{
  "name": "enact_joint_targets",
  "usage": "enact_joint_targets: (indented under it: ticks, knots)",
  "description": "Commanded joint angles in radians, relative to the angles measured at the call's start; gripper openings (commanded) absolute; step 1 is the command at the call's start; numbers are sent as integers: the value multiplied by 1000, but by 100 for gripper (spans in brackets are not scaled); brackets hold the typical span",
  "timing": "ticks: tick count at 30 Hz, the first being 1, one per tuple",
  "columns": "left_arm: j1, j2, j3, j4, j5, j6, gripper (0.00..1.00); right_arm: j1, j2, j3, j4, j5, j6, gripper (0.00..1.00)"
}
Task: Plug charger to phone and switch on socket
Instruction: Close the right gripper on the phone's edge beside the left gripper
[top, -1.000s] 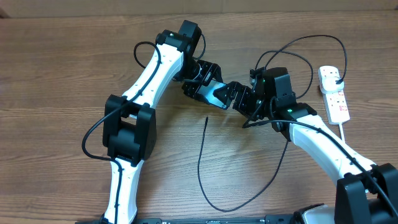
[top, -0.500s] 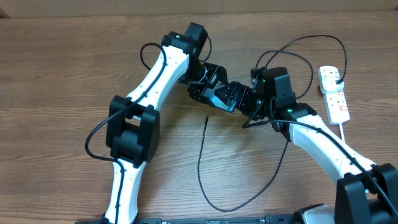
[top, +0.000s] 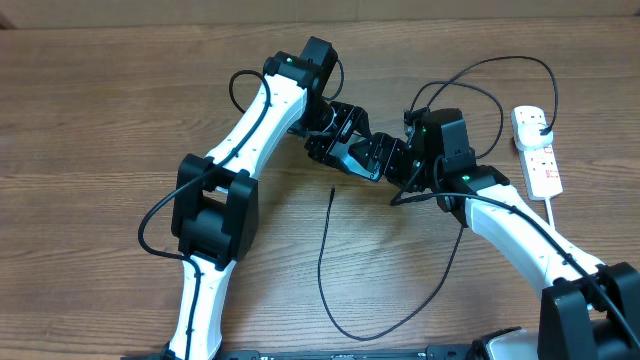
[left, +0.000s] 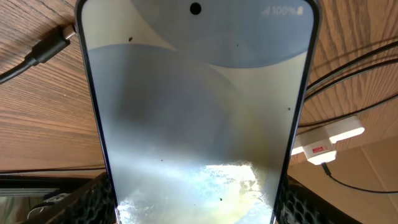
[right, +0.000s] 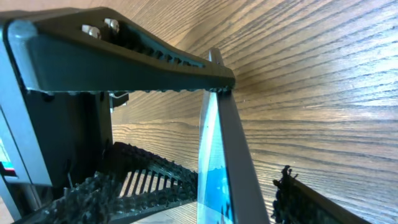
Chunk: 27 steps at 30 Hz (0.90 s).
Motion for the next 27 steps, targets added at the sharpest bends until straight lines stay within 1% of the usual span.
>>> enact_joint_targets:
  ticks: [1,6,10,15,22,24,27]
  knots:
    - [-3,-49,26,-3,41,-18,4,7,4,19,4,14,-6,77]
    - [-6,-49,26,-3,41,-18,4,16,4,19,5,23,-5,62]
    - [-6,-49,26,-2,41,-19,4,25,4,19,5,42,-3,56]
    - [-6,-49,26,-3,57,-26,5,25,4,19,5,48,-2,44]
    - [-6,-49,26,-3,58,-51,4,25,4,19,5,63,16,43]
    - [-6,-49,26,-3,59,-51,4,25,4,19,4,63,36,40]
    - [-6,-49,26,-3,60,-51,4,25,4,19,5,67,59,37]
